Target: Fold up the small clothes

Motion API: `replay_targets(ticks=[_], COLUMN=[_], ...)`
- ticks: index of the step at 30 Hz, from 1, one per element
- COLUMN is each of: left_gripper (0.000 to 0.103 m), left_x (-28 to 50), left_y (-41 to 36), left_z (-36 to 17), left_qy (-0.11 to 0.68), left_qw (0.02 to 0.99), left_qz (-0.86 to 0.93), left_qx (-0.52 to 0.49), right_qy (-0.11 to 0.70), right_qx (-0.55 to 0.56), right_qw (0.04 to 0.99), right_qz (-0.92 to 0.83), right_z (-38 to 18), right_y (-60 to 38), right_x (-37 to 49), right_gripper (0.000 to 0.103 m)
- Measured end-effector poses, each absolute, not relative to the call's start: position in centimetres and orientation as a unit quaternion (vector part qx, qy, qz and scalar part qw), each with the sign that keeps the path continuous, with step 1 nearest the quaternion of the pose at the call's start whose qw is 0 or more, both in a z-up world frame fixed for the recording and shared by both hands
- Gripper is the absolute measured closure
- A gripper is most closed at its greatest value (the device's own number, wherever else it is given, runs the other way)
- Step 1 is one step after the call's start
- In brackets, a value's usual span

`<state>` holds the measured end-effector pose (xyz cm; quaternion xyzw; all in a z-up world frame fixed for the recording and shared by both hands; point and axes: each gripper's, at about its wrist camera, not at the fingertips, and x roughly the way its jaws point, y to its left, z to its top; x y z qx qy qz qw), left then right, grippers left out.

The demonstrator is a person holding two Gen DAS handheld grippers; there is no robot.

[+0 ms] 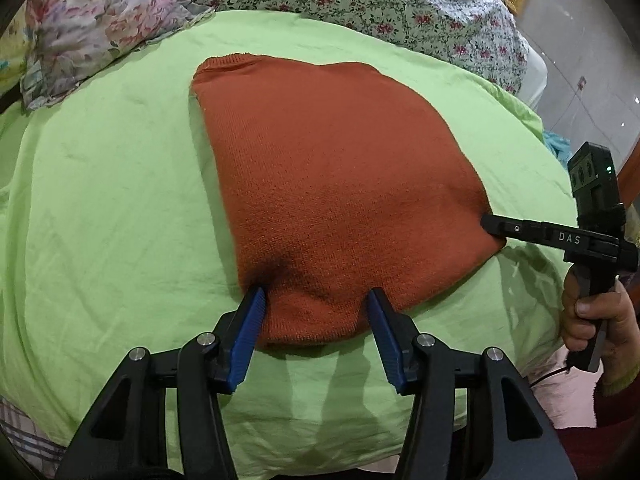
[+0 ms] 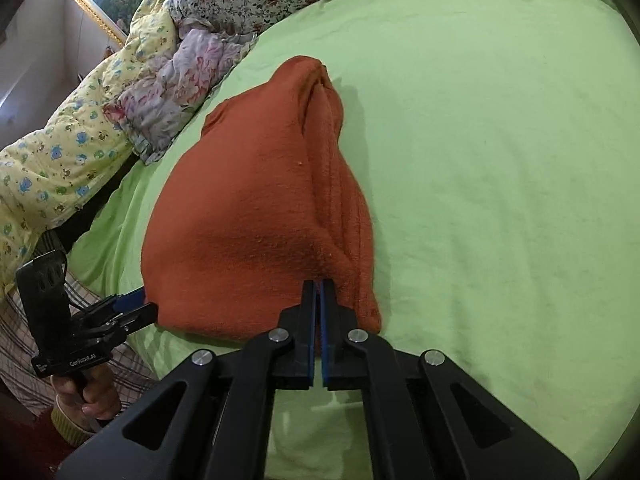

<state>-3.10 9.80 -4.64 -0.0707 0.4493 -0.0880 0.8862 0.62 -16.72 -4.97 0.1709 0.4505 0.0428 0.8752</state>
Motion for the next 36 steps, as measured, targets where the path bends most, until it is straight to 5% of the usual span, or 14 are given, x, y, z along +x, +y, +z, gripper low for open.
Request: replay_targets(ticks=[22,24,26,27,36], left_gripper=[0.039,0.037,0.036,0.036,0.024], left_x=[-5.4,-6.0,-6.6,-7.0,-10.0], left_y=[11.3,11.3,11.4,11.3,10.4], left_z=[-1.9,-1.6,-1.4,-1.4,-1.4], left_qy=[0.435,0.431,0.429,0.428,0.41], left_qw=[0.892,0.895,0.896,0.896,0.91], left_qz=[-0.053,-0.047,-0.044,-0.042,-0.017], left_qx=[-0.106,-0.104,-0.109,-0.112,-0.066], right_qy=[0.422,0.42,0.417,0.413,0.406], right_qx=[0.164,0.159,0.152,0.147,0.089], right_qw=[0.891,0.893,0.895,0.898,0.908], right_qz=[0.023,0.032,0.038,0.042,0.046], right_z=[-1.5,-1.1,-0.8,-0.6,-1.2], right_y=[-15.2,-14.5,-13.7,-13.2,-9.7], right_x=[-2.0,-2.6,-3.3,-3.8,-6.4], right_gripper=[0.098,0.09,0.056,0.049,0.045])
